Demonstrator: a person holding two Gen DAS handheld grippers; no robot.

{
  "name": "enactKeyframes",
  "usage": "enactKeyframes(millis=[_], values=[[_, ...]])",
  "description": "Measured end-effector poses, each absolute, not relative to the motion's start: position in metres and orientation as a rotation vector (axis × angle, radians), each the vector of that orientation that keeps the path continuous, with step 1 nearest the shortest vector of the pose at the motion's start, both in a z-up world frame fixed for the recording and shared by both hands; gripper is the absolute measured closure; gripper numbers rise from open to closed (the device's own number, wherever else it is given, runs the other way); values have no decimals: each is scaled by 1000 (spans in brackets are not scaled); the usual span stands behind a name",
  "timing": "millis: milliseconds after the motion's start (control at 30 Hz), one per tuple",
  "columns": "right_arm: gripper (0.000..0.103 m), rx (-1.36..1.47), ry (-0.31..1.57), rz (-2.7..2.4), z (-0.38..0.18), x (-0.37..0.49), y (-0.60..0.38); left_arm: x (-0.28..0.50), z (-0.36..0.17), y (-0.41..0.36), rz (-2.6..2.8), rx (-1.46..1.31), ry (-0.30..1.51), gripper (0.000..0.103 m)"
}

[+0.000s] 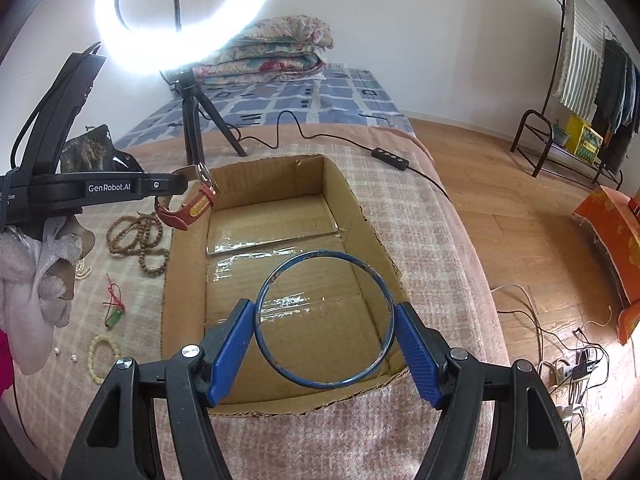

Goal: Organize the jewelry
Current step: 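Carry watch with left tool into the cardboard box while right tool carries bangle there, open both, then withdraw both open tools from the cardboard box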

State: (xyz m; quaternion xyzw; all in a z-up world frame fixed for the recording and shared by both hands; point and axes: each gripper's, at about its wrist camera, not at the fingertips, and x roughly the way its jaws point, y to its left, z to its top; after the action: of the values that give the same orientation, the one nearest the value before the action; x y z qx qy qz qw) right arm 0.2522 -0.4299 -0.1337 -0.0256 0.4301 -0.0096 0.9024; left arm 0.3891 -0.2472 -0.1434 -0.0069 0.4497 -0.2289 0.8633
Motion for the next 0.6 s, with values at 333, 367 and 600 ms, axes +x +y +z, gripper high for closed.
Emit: enactKeyframes(millis=[333,367,600], values=[[27,-60,905,-12,-143,257,-429,399,-154,-254,-484,-46,978,84],[25,-64,903,-14,-143,257,-428,399,-154,-254,-486,-50,977,78],[18,-56,882,-11,-139,252,-425,392,-141,-248,-473,-45,926,57]])
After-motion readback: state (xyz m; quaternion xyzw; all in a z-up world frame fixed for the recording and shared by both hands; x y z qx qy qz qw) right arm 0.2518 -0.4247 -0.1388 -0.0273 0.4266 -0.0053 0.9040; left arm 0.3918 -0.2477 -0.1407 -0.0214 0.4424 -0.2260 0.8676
